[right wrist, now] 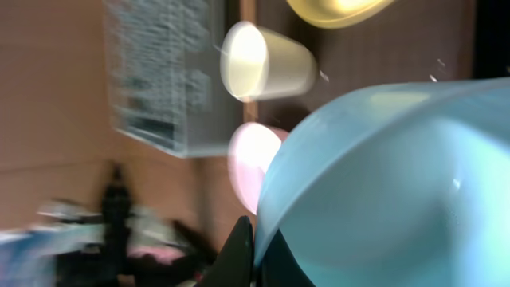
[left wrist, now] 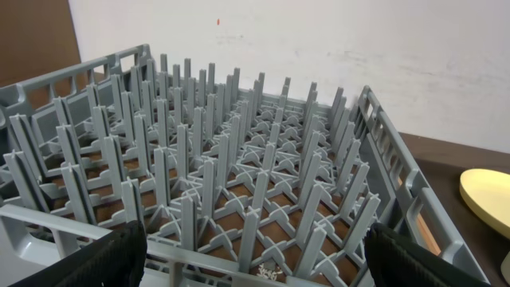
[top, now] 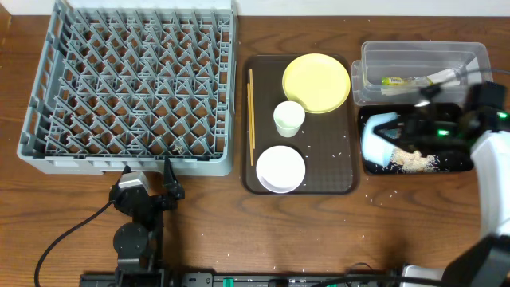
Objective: Sort waste into correct bins and load items into the dishwasher
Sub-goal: 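Return the blue bowl to the brown tray and release it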
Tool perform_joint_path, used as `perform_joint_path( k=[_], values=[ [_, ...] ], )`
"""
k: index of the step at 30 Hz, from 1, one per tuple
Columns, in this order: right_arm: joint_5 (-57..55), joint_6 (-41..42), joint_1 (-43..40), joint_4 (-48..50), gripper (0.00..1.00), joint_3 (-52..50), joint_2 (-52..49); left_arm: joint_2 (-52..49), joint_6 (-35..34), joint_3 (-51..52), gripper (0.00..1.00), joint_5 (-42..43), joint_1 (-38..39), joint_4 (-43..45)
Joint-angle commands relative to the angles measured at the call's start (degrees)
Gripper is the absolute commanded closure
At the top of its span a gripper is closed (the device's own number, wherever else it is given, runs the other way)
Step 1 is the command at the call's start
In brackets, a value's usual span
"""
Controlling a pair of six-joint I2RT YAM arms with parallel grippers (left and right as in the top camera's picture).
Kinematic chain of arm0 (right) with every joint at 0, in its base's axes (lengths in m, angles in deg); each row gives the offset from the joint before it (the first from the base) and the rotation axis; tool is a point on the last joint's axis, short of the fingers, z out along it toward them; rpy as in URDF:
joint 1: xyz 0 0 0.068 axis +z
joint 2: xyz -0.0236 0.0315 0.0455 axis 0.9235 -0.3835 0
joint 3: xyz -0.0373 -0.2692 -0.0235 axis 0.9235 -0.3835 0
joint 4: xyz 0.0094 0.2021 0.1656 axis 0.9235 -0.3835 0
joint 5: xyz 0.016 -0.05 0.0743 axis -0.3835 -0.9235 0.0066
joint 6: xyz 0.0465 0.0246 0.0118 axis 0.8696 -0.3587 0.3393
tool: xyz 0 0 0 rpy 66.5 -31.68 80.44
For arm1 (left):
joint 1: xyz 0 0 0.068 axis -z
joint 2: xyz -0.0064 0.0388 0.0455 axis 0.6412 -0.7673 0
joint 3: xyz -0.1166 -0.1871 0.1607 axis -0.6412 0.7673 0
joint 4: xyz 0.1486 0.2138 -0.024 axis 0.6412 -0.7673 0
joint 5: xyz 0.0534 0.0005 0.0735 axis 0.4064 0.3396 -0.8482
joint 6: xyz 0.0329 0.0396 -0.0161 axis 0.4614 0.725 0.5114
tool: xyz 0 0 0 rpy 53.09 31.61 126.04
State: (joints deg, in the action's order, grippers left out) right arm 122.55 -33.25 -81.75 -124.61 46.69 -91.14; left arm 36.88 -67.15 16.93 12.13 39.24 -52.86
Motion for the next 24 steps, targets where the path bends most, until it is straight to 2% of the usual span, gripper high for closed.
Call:
perform_joint_path(
  k=[1,7,11,16,24],
  values=[
    [-22.38,9.77,12.61,0.15,0.99,4.31,3.19,0.39,0.76,1.11,0.11,-1.11,0.13,-2.19],
    [-44.89,20.96,31.89,0.94,0.99,6.88,2.14,0.39,0.76,1.11,0.11,-1.11,0.13,-2.19],
    [-49.75,24.28,38.97,1.33,0.99,6.88,-1.33,0.39,0.76,1.11,0.11,-1.11,0.13,-2.16],
    [-50.86,26.12,42.42,1.44,0.99,6.88,-7.91,0.39,0.76,1.11,0.11,-1.11,0.13,-2.16],
    [-50.82,26.14,43.15,2.64,0.99,6.88,-17.18,0.39,0.76,1.11,0.11,-1.11,0.13,-2.19]
  ],
)
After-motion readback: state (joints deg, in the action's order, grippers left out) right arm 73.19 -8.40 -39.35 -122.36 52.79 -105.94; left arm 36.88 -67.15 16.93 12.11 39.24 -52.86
